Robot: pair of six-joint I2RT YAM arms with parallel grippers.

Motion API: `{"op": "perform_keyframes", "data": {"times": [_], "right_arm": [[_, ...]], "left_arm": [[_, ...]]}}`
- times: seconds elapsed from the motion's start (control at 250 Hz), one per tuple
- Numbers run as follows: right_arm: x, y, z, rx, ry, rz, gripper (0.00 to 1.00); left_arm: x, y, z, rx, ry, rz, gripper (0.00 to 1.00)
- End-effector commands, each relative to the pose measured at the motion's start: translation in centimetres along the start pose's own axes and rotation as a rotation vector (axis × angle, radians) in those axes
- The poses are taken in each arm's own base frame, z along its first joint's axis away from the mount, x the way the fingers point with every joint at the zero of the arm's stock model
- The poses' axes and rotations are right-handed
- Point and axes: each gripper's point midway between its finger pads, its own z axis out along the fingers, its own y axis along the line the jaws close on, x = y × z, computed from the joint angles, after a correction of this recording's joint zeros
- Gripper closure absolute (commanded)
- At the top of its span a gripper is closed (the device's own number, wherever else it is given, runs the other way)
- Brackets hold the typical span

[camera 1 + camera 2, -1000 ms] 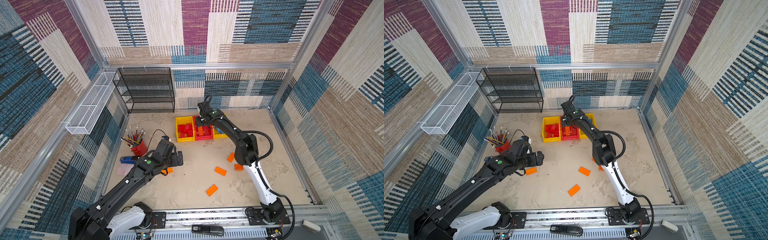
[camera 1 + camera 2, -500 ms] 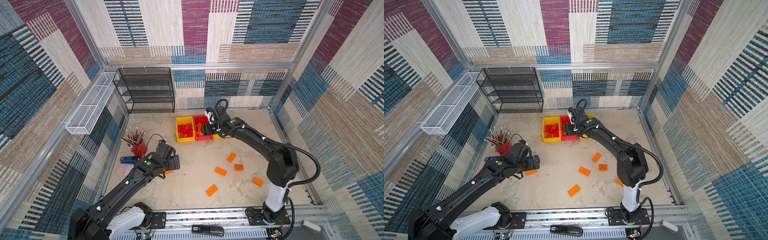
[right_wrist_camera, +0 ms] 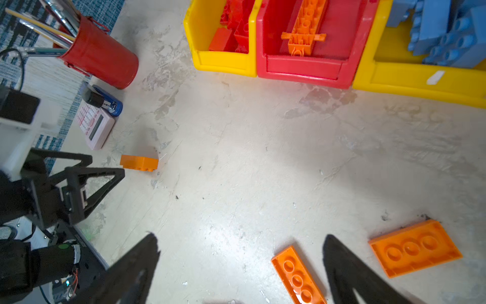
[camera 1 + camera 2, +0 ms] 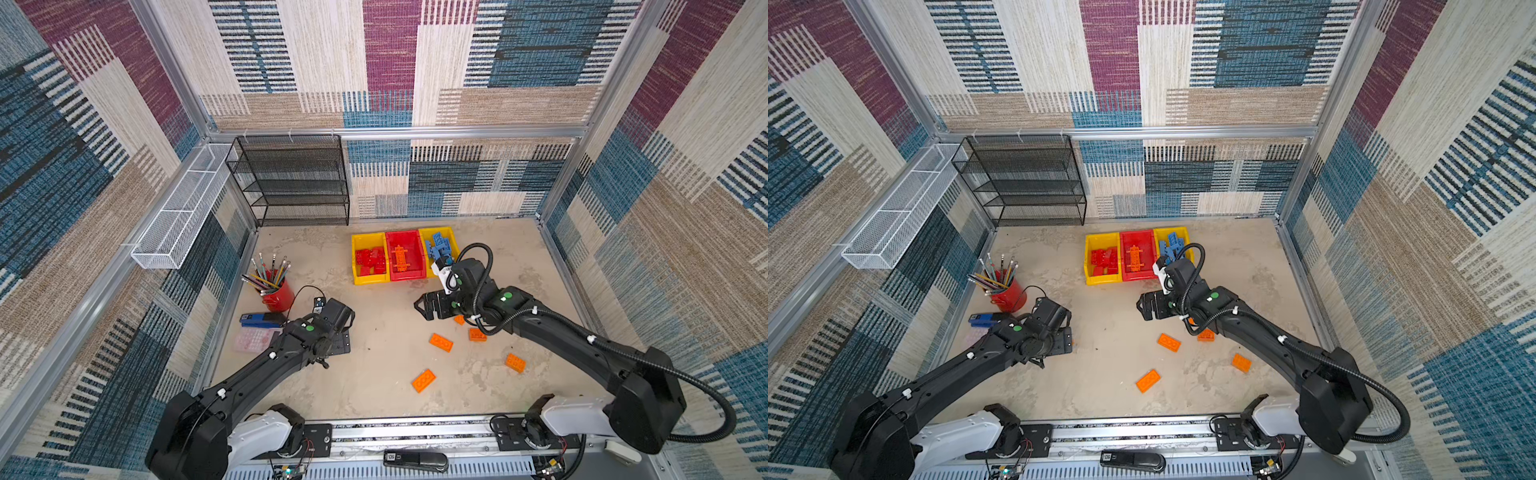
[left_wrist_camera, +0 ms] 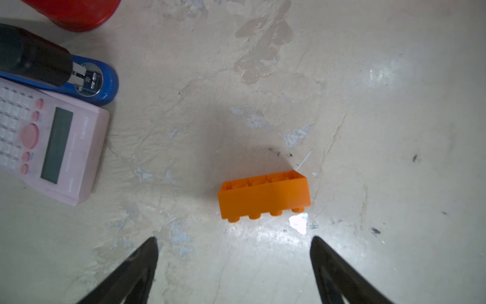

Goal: Sort the legos into containers by color
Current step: Pick up the lego from the middle-left of the table.

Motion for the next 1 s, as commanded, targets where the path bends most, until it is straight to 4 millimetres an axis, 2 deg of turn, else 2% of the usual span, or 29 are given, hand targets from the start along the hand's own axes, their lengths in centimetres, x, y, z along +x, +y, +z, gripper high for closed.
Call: {"op": "perform_keyframes", "data": {"times": [0.0,0.14,0.3,0.544,0.708,0.996], "right_arm": [[-1.3,0.1,-1.3,0.008,-0.072,0.011,0.01],[-1.7,0.4,-2.7,0.005,-0.101,-0.001,0.01],[-1.8,0.4,-3.1,0.008,-0.11,-0.012,0.01],[-1.8,0.4,-2.6,0.005,-0.102,-0.023,0.01],[-1.7,0.2,-2.4,0.014,-0.098,-0.024,0.01],[-1.7,0.3,-2.1,0.009,-0.094,-0.023,0.01]], "left_arm": [[-1.4,-0.4,0.5,-0.031,-0.026,0.052,0.12],[-1.0,-1.4,1.5,-0.008,0.015,0.092,0.15],[-0.7,-2.1,2.3,0.004,0.043,0.117,0.18],[-0.4,-3.2,3.4,0.01,0.112,0.151,0.39],[0.3,-3.9,3.9,0.025,0.166,0.163,0.46],[1.1,-3.3,2.7,0.035,0.191,0.117,0.49]]}}
